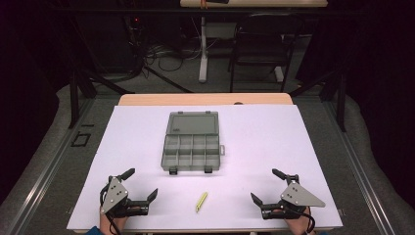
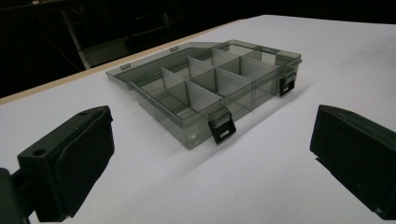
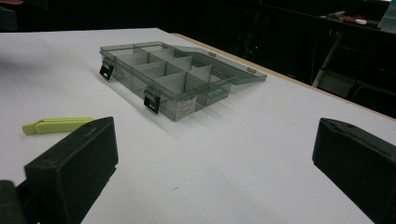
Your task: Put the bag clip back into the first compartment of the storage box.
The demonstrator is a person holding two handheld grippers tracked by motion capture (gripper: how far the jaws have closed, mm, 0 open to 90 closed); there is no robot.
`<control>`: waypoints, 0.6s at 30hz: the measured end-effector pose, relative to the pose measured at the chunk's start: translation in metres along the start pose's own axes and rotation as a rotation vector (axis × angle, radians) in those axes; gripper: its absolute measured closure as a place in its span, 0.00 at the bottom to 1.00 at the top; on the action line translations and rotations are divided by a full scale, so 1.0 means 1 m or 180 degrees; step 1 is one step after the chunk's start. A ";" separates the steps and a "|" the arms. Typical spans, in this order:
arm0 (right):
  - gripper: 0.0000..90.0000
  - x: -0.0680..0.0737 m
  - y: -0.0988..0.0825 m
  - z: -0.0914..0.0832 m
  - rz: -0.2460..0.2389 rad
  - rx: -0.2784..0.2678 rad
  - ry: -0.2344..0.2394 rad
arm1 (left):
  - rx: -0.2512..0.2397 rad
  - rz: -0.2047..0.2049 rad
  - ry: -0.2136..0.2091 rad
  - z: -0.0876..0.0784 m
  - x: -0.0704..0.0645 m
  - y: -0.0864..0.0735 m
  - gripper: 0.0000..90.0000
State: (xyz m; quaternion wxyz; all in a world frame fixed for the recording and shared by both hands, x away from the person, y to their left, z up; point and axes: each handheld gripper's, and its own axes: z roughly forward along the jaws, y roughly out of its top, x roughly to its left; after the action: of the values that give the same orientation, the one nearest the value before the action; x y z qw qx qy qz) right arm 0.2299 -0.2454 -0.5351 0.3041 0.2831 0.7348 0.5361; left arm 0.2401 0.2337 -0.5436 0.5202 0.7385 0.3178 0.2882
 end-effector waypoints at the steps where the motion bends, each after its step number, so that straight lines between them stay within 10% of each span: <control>1: 0.00 0.000 0.000 0.000 -0.0003 0.0003 0.0002 | 0.0012 0.0000 -0.0009 0.000 -0.001 0.000 0.00; 18: 0.00 0.001 0.000 0.002 -0.0013 -0.0004 0.0002 | 0.0054 0.0034 -0.0051 0.005 -0.009 0.009 0.00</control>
State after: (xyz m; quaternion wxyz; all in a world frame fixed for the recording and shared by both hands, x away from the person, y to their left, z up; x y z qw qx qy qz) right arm 0.2306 -0.2430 -0.5359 0.3052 0.2812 0.7351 0.5361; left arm 0.2399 0.2215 -0.5377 0.5148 0.7469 0.3120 0.2823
